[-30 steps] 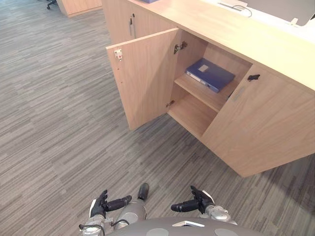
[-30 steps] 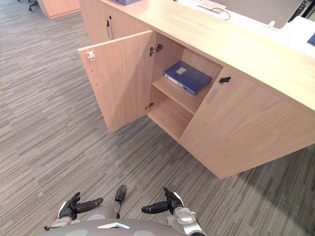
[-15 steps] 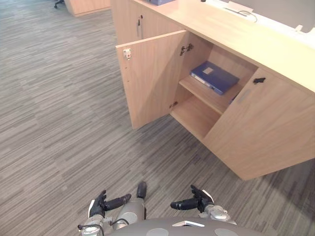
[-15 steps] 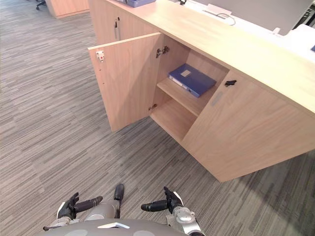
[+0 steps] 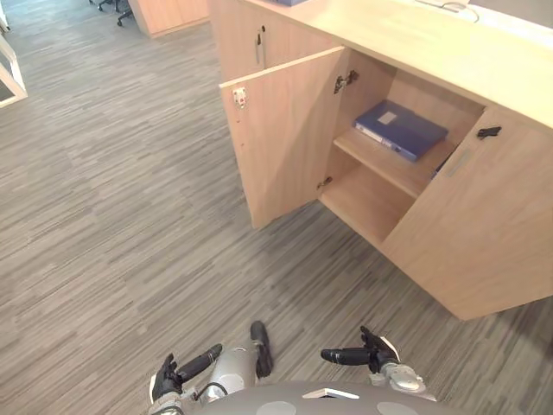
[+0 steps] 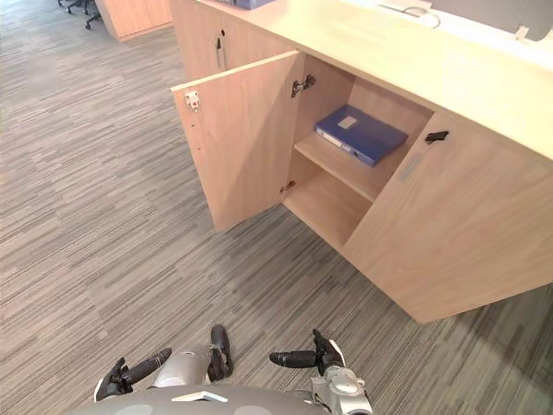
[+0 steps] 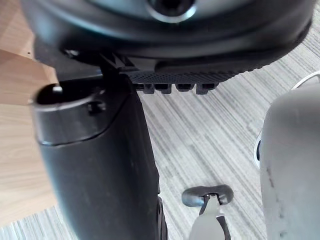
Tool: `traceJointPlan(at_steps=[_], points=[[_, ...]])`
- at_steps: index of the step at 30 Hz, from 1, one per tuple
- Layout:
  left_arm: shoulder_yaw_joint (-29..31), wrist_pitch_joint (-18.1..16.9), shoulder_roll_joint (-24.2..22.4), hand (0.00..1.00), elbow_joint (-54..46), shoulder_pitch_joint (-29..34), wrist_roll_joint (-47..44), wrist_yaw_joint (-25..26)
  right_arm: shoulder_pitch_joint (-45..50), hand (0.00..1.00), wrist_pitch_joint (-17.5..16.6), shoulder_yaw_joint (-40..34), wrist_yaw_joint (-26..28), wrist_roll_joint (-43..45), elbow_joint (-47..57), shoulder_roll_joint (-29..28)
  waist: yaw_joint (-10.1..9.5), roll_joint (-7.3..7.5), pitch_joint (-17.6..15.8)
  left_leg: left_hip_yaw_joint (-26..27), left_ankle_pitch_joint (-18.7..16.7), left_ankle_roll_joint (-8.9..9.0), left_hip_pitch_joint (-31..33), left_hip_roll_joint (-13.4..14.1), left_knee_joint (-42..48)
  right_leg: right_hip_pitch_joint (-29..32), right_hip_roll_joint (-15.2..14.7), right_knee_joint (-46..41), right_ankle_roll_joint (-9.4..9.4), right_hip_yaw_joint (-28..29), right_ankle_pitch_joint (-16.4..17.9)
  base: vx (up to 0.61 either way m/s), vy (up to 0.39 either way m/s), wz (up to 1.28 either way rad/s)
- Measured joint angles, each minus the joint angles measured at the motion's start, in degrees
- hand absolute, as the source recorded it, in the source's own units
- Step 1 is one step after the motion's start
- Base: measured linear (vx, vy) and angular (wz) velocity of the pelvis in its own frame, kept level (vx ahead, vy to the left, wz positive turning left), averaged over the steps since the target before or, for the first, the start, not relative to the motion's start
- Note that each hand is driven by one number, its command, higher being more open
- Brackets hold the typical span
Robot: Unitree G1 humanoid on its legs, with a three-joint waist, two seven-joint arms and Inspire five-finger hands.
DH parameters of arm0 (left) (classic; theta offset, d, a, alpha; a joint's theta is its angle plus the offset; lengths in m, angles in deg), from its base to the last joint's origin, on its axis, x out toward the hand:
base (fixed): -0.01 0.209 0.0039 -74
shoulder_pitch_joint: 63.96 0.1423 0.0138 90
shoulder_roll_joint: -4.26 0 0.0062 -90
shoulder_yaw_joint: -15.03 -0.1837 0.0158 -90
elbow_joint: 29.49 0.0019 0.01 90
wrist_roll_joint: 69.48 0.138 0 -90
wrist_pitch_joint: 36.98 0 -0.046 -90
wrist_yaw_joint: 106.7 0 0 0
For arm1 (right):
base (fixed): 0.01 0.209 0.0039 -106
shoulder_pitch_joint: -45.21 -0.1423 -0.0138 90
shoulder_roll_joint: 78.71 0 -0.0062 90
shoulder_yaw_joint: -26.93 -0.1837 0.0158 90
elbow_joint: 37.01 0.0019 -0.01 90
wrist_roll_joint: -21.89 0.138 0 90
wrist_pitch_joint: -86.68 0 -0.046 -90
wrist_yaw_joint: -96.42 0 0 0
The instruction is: Walk over to the cabinet, pick up the folder, carry it to the office cabinet, place the folder inside the office cabinet, then close the office cabinet door
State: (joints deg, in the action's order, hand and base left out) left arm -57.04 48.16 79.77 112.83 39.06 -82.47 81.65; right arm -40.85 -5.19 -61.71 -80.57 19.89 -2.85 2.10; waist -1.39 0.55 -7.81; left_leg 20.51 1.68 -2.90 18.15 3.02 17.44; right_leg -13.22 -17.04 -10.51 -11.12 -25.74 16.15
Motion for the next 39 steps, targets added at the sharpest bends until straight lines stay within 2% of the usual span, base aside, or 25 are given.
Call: traceJointPlan(at_steps=[3,4,6,7,9,10,11,13,15,18,20,21,22,23,24,25,26,28,29,31,32,33,36,38,39], points=[[-0.1,-0.3,-0.1,1.0,-0.4,0.0,-0.6,0.2,-0.4,1.0,0.7,5.3,-0.4,-2.9,2.6,0.4,-0.37,-0.46,0.3,-2.3,-5.0,-0.36,5.0,0.5,9.5,-1.4,0.1,3.2,-2.54,-0.8,-2.1,0.13,0.139,0.04],[-0.3,-0.3,-0.3,1.0,-0.8,0.1,-0.6,0.2,-0.4,1.0,1.1,7.6,-0.4,-4.2,4.3,0.8,-0.7,-1.0,0.6,-3.7,-7.7,-0.16,6.9,0.7,13.8,-1.8,0.2,4.1,-3.4,-0.9,-2.6,0.2,0.212,-0.17],[-2.7,-0.3,0.0,1.0,-1.3,-0.2,-0.1,0.2,-2.5,1.0,1.5,14.3,0.5,-4.6,8.1,1.5,-2.77,-1.79,0.9,-3.8,-14.4,-0.59,8.6,0.5,21.0,-2.1,-1.5,4.3,-3.44,1.1,-2.8,0.24,0.275,-0.41],[-3.4,-0.3,0.4,1.0,-1.4,-0.4,0.1,0.3,-3.7,1.0,1.5,16.0,0.6,-4.6,8.8,1.4,-3.21,-1.69,0.9,-2.8,-15.8,-0.64,8.6,0.4,21.5,-1.3,-2.4,3.3,-3.2,2.4,-2.9,0.25,0.317,-0.58],[-4.9,-0.2,1.1,1.0,-1.7,-1.1,1.5,0.3,-8.8,1.0,1.4,21.3,1.5,-4.7,11.1,1.3,-3.72,-1.87,1.1,-0.2,-17.7,-2.1,8.5,0.0,21.1,3.7,-4.7,-1.8,-0.51,6.7,-4.7,0.22,0.363,-0.54],[-6.0,-0.1,1.9,1.0,-2.1,-1.4,2.6,0.2,-10.4,1.0,1.0,23.3,1.7,-5.2,13.1,0.4,-4.03,-1.9,1.1,0.8,-18.2,-2.91,8.4,-0.2,20.3,6.5,-5.6,-4.7,1.63,8.3,-6.2,0.16,0.315,-0.35],[-6.5,0.0,2.3,1.0,-2.6,-1.5,3.1,0.1,-11.1,1.0,0.6,23.8,1.9,-6.0,14.1,-0.2,-4.04,-1.91,1.2,1.2,-18.3,-3.19,8.3,-0.3,19.9,7.5,-6.0,-5.9,2.67,8.9,-7.1,0.12,0.222,-0.26],[-7.9,0.0,3.7,1.0,-4.2,-1.9,5.0,-0.3,-11.8,1.0,-1.4,24.1,2.8,-6.7,16.1,-2.1,-4.37,-1.62,1.3,1.6,-18.5,-3.85,7.7,-1.1,18.5,10.3,-7.0,-9.5,4.38,9.3,-8.8,0.13,0.169,-0.06],[-8.7,-0.1,4.4,1.0,-5.4,-2.3,6.7,-0.3,-10.8,1.0,-2.0,24.1,2.9,-6.8,16.3,-2.7,-4.19,-0.74,1.8,1.6,-18.3,-4.15,6.4,-3.5,16.7,11.8,-8.3,-13.0,4.73,8.7,-8.7,0.14,0.147,0.2],[-9.2,-0.2,4.5,1.0,-6.0,-2.4,7.1,-0.3,-8.4,1.0,-1.5,24.1,3.0,-8.6,16.2,-1.7,-3.77,-0.26,2.4,1.6,-18.8,-4.73,5.4,-5.6,15.2,14.2,-10.7,-17.9,7.99,8.7,-9.8,0.08,0.08,0.13],[-9.8,-0.1,4.7,1.0,-5.9,-2.2,7.7,-0.3,-6.7,1.0,-1.1,24.1,3.1,-8.9,16.0,-1.1,-3.42,-0.26,2.4,1.7,-18.8,-4.95,5.2,-5.7,14.4,16.5,-11.0,-20.4,10.08,8.8,-11.1,0.02,0.043,-0.1],[-10.8,-0.1,4.8,1.0,-5.5,-2.1,8.3,-0.3,-5.7,1.0,-0.7,24.1,3.3,-8.9,15.8,-0.7,-3.12,-0.27,2.4,2.2,-18.8,-5.06,4.8,-5.7,13.5,18.3,-11.5,-22.4,12.08,8.7,-12.4,0.01,0.038,-0.2],[-11.3,0.0,4.7,1.0,-5.4,-1.8,8.4,-0.4,-5.3,1.0,-0.5,24.1,3.4,-8.9,15.7,-0.4,-3.15,-0.27,2.4,2.8,-18.7,-5.14,4.3,-5.6,13.0,19.2,-12.1,-23.6,13.23,8.6,-13.0,0.01,0.051,-0.43],[-11.6,0.1,4.2,1.0,-4.8,-1.2,8.9,-0.8,-4.6,1.0,0.0,24.1,3.5,-8.9,15.3,0.1,-3.13,-0.28,2.4,4.3,-18.5,-5.61,2.6,-5.7,11.4,21.0,-13.3,-26.6,17.36,8.3,-14.3,0.01,0.067,-0.61],[-11.4,0.3,4.1,1.0,-3.9,-1.0,9.0,-1.2,-3.9,1.0,0.2,24.0,3.6,-8.9,14.8,0.5,-2.87,-0.5,2.3,5.2,-18.1,-5.73,0.3,-5.8,9.5,22.4,-14.1,-30.5,19.72,7.5,-14.5,0.01,0.067,-0.57],[-11.5,0.3,4.1,1.0,-3.4,-0.7,9.1,-1.2,-3.3,1.0,0.2,24.0,3.6,-8.8,14.7,0.7,-2.56,-0.73,2.2,5.3,-17.8,-5.62,-1.1,-5.9,8.3,22.4,-13.8,-32.1,19.82,7.0,-14.4,0.02,0.06,-0.39],[-11.5,0.4,4.2,1.0,-3.3,-0.1,9.4,-1.4,-2.1,1.0,0.2,24.0,3.7,-8.8,14.7,0.9,-1.28,-0.71,2.3,5.5,-17.1,-4.75,-3.8,-6.3,5.6,22.8,-12.8,-34.9,19.37,7.0,-14.0,0.04,0.042,-0.23],[-11.5,0.5,4.1,1.0,-3.2,0.4,9.5,-1.7,-1.1,1.0,0.2,23.9,3.8,-8.8,14.7,1.5,0.04,-0.93,2.3,6.1,-15.7,-4.14,-6.6,-6.4,2.2,24.0,-9.6,-36.8,17.45,6.8,-11.6,0.04,0.022,-0.24],[-11.4,0.5,4.1,1.0,-3.1,0.3,9.7,-2.2,-0.3,1.0,0.2,23.8,3.8,-8.8,14.7,1.8,0.49,-1.05,2.2,6.4,-14.9,-3.82,-8.0,-6.4,0.6,24.3,-7.9,-36.0,13.97,5.1,-9.4,0.04,-0.007,-0.24],[-11.4,0.5,4.1,1.0,-2.6,-0.1,9.9,-2.4,0.4,1.0,0.2,23.1,3.9,-8.3,14.0,2.1,1.0,-1.11,2.0,6.8,-14.5,-4.16,-9.4,-6.0,-0.2,24.2,-6.1,-32.8,11.62,1.4,-6.6,0.04,-0.029,-0.22],[-11.3,0.5,4.1,1.0,-2.1,-0.7,9.9,-2.5,0.4,1.0,0.3,22.0,4.0,-7.8,13.9,2.0,1.36,-1.35,1.5,7.3,-14.4,-4.04,-9.9,-5.1,0.0,24.4,-4.1,-29.5,9.75,0.9,-5.3,0.03,-0.061,-0.2],[-11.3,0.5,4.0,1.0,-1.6,-1.3,9.9,-2.5,0.2,1.0,0.3,21.5,3.9,-7.8,13.9,1.9,1.44,-1.66,0.8,7.7,-14.4,-3.89,-10.5,-4.2,0.4,24.4,-2.5,-26.8,9.2,1.0,-5.0,0.02,-0.08,-0.26],[-11.3,0.6,4.2,1.0,-1.6,-1.8,9.8,-2.6,-0.3,1.0,0.2,21.1,3.8,-7.7,13.9,1.7,1.45,-1.1,-0.5,8.3,-14.8,-3.16,-11.5,-2.4,1.9,25.4,0.7,-19.4,7.79,3.3,-6.3,-0.02,-0.091,-0.13],[-11.3,0.6,5.1,1.0,-1.7,-1.8,9.8,-2.7,-0.1,1.0,0.2,20.6,3.9,-7.6,14.0,0.9,1.5,0.95,-0.7,8.4,-15.3,-2.36,-11.6,-2.5,2.9,25.5,1.2,-14.2,7.59,5.1,-8.7,-0.03,-0.168,0.04],[-11.3,0.6,5.3,1.0,-1.7,-1.8,9.8,-2.7,0.0,1.0,0.2,20.4,3.9,-7.5,14.0,0.9,1.46,1.2,-0.9,8.0,-15.6,-1.72,-11.6,-2.2,3.4,25.1,1.7,-13.6,7.46,5.4,-10.5,-0.03,-0.215,0.05]])
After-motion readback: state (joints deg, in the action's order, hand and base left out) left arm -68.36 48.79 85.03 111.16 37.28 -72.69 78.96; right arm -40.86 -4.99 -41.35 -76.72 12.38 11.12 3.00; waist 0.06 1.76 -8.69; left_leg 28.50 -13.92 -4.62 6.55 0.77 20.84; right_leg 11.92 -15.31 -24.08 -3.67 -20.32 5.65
